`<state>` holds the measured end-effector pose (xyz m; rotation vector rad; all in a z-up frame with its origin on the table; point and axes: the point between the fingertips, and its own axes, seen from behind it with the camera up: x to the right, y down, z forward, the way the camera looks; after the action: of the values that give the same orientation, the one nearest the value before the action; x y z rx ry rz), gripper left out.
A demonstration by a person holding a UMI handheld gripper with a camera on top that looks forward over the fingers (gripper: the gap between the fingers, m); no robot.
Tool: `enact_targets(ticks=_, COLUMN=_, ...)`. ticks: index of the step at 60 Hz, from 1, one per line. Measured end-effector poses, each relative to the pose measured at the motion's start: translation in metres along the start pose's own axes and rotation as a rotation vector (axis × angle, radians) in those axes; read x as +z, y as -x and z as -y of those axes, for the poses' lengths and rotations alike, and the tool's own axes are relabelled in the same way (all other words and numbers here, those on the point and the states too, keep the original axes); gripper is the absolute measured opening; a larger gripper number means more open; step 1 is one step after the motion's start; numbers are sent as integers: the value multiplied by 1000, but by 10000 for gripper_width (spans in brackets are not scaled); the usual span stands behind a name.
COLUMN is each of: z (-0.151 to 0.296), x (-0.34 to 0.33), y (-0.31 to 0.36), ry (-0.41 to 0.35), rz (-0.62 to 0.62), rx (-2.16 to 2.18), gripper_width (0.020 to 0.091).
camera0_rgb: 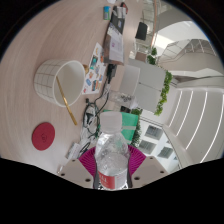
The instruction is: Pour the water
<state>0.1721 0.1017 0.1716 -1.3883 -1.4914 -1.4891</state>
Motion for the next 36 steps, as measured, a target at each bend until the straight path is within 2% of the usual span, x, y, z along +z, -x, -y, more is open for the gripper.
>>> enact_targets(ticks=8, z=25, x=2, y=-2, ry=-62, rz=44, rx=-332, gripper_width=374)
enact_targets(ticks=16, z=33, x=3, y=-2, ry=-56, rz=52, rx=-473, gripper_width=374)
enact_targets(ticks=17, z=24, x=-14, y=-5, ry=-56, rz=51, rx=-481, gripper_width=375)
enact_targets(ticks=23, z=39, x=10, y=-7, ry=-55, rz=56, rx=-469, gripper_width=376)
enact_targets(ticks=25, z=28, x=-11, y=-14, ry=-41, rz=42, rx=-431, gripper_width=375)
enact_targets(ticks=29, z=27, x=7, y=-32, ry=-30, rz=42, rx=-261, gripper_width=376)
enact_targets(ticks=31, z=27, x=8, y=-44, ry=-34, rz=41, rx=-113, gripper_width=376)
enact_targets(ticks=32, z=22, x=-8, y=-44, ry=-7, rz=-23, rx=-9, gripper_width=377)
enact_targets(ticks=33, z=22, x=8, y=-61, ry=-23, rz=27, rx=68, gripper_width=377)
enact_targets(ticks=36, z=6, x=7, y=-91, ry=-26, rz=-18, rx=360, gripper_width=376)
